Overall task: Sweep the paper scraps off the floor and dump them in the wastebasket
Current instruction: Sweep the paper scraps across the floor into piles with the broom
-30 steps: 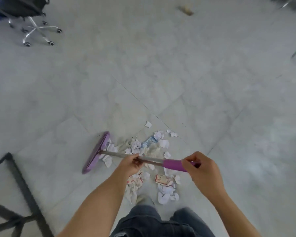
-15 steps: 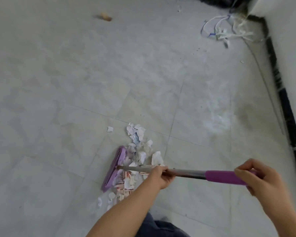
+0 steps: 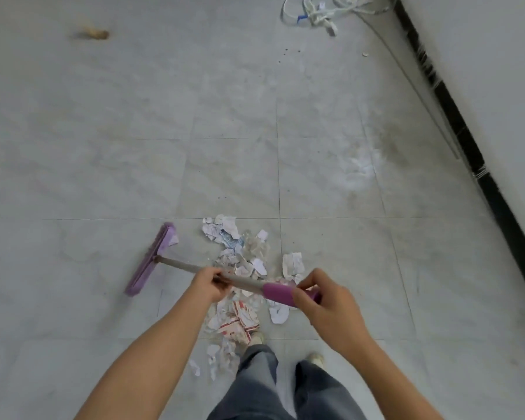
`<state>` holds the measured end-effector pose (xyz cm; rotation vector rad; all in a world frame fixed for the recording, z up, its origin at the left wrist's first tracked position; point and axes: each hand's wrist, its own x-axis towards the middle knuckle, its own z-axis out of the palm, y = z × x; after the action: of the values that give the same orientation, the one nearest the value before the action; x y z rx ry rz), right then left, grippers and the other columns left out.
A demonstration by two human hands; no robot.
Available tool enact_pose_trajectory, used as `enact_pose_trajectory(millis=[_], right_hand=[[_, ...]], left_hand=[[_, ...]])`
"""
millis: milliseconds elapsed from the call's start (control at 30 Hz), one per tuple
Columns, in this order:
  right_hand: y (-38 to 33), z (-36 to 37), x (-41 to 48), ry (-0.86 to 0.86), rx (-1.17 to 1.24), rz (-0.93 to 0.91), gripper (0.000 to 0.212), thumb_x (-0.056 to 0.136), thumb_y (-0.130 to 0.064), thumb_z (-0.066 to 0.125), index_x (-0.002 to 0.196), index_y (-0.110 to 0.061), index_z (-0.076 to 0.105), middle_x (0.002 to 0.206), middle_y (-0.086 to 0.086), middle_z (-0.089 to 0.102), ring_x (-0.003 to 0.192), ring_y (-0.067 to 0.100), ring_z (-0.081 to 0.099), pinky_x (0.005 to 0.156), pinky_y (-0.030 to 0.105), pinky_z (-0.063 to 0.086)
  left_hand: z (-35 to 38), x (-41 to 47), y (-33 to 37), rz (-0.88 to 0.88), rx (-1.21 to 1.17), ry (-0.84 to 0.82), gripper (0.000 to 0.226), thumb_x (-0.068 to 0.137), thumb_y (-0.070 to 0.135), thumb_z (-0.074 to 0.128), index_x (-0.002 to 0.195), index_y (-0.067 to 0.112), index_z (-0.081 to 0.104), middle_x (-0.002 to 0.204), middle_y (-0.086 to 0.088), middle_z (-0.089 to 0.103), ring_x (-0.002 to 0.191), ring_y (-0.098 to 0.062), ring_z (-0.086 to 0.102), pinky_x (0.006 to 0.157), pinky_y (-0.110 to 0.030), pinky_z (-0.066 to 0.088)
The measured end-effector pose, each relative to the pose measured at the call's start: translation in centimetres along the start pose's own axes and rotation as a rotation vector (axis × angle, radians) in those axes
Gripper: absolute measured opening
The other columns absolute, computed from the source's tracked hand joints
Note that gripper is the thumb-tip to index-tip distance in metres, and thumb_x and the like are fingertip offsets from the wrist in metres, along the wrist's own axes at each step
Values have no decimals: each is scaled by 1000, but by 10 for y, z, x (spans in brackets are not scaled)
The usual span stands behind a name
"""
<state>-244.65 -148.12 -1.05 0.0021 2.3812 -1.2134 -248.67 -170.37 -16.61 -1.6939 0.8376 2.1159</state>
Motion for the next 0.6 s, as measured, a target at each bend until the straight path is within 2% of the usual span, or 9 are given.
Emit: enact_pose_trajectory(millis=[100, 167, 200, 300, 367, 433, 500, 600], right_hand=[[-9, 40, 17, -30, -40, 25, 13, 90, -30, 50, 83, -22, 42, 63, -2, 57, 49, 10, 41, 50, 25, 33], [-10, 59, 23, -56, -66, 55, 15, 91, -32, 47, 86, -20, 41, 58, -7, 49, 49, 10, 40, 49, 25, 30], [-10, 66, 23, -59, -78, 69, 15, 92, -33, 47, 87, -20, 40, 58, -8, 47, 49, 10, 40, 48, 25, 30], [1, 72, 17, 8, -78, 145, 14, 92, -34, 47, 88, -23, 39, 56, -11, 44, 48, 8, 40, 47, 23, 29], [15, 62, 11, 65, -98, 192, 13, 92, -34, 47, 88, -25, 38, 56, -11, 45, 49, 9, 41, 48, 23, 31], [31, 45, 4, 108, -102, 217, 12, 90, -34, 51, 88, -27, 41, 57, -11, 49, 51, 12, 45, 52, 28, 39], [48, 29, -6, 131, -96, 245, 12, 88, -33, 55, 86, -28, 44, 59, -10, 53, 53, 13, 48, 57, 31, 44], [74, 3, -32, 178, -59, 302, 10, 85, -28, 59, 83, -26, 50, 60, -8, 56, 50, 11, 46, 52, 25, 38]], left_hand=[[-6, 25, 29, 52, 71, 14, 28, 99, 2, 36, 72, 2, 44, 59, -12, 57, 30, -15, 57, 29, -16, 45], [-9, 42, 37, 56, 100, 23, 30, 100, 3, 35, 71, 4, 42, 37, -10, 56, 24, -12, 54, 30, -15, 44], [-9, 48, 39, 52, 101, 21, 30, 100, 4, 35, 71, 5, 41, 34, -9, 55, 24, -12, 54, 30, -15, 45], [0, 65, 29, 12, 135, -14, 29, 100, 4, 37, 72, 2, 42, 53, -15, 57, 39, -22, 60, 31, -19, 47], [12, 69, 13, -11, 156, -46, 26, 100, 4, 38, 74, 1, 44, 55, -18, 59, 47, -26, 60, 32, -21, 48], [25, 69, -6, -15, 147, -74, 23, 100, 4, 40, 78, 1, 46, 62, -17, 59, 36, -21, 61, 34, -23, 50], [37, 67, -29, -26, 150, -93, 21, 100, 5, 41, 80, 1, 47, 67, -16, 58, 34, -19, 61, 35, -24, 51], [53, 57, -71, -60, 222, -107, 21, 100, 6, 41, 80, 0, 46, 71, -15, 54, 36, -20, 61, 35, -25, 52]])
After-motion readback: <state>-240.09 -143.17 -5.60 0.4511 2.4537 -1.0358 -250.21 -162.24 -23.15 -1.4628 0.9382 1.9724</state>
